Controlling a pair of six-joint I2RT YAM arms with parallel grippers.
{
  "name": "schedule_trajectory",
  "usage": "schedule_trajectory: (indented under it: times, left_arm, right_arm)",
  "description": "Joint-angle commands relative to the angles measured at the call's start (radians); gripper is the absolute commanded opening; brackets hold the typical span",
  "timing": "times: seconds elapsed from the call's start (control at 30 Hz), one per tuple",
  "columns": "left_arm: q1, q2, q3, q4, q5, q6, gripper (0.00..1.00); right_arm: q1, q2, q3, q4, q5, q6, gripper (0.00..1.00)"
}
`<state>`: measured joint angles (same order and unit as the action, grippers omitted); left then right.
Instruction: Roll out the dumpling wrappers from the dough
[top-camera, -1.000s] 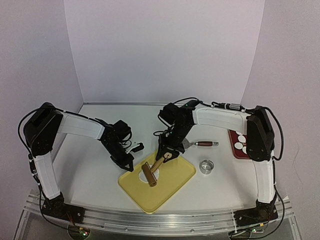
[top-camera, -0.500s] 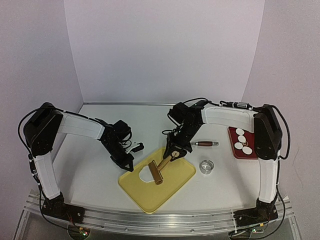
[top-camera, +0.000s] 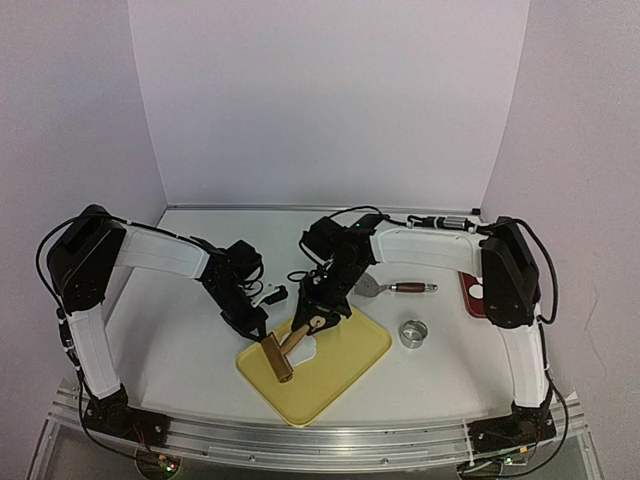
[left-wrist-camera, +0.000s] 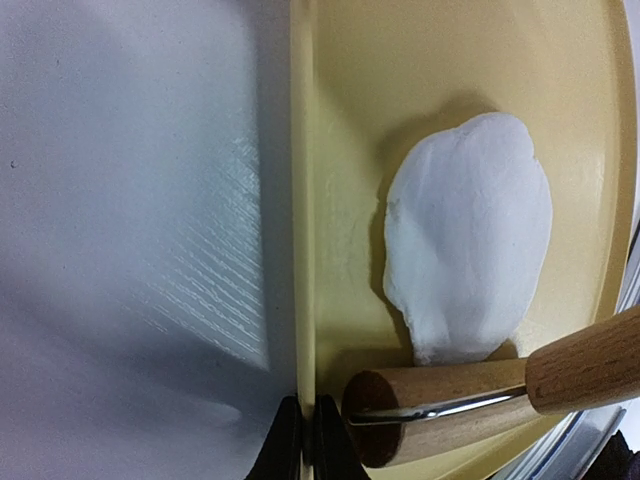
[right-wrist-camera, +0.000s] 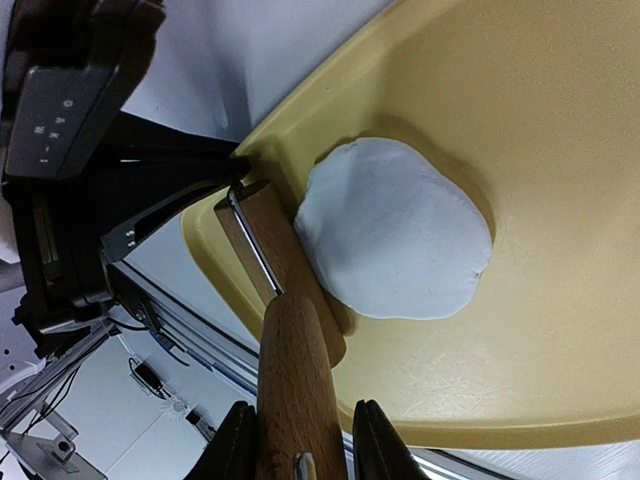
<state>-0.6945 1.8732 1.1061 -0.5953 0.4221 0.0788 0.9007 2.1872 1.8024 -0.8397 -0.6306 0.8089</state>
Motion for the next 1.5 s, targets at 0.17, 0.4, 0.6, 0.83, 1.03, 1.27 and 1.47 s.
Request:
schedule_trajectory:
  times: [0.17,0.4,0.6,0.83,1.03,1.27,1.47]
  left_arm:
    - [0.0,-0.028,0.014,-0.005,0.029,0.03,0.0]
    - [0.0,-0.029,0.013,-0.007,0.026,0.03,0.0]
    - [0.0,-0.029,0.009,-0.004,0.024,0.031,0.0]
    - [0.0,-0.024,0.002,0.011,0.024,0.019,0.0]
    - [0.001,-0.007,0.004,0.027,0.025,-0.016,0.0]
    - [0.015,-0.022,0.002,0.036,-0.001,-0.065,0.0]
    - [0.044,-0.085,0.027,0.082,0.028,-0.171,0.2]
  right_arm:
    - [-0.112,-0.048,-0.21,-0.258,0.325,0.002,0.0]
    - [-0.025,0.071,-0.125,-0.256,0.291,0.015,0.0]
    - [-0.001,0.104,-0.094,-0.25,0.287,0.024,0.0]
    - [0.013,0.1,-0.073,-0.207,0.24,-0.029,0.0]
    - [0.042,0.131,0.002,-0.171,0.16,-0.146,0.0]
    - [0.045,0.048,0.037,-0.167,0.088,-0.29,0.0]
    - [0.045,-0.191,0.03,-0.156,0.028,-0.387,0.0]
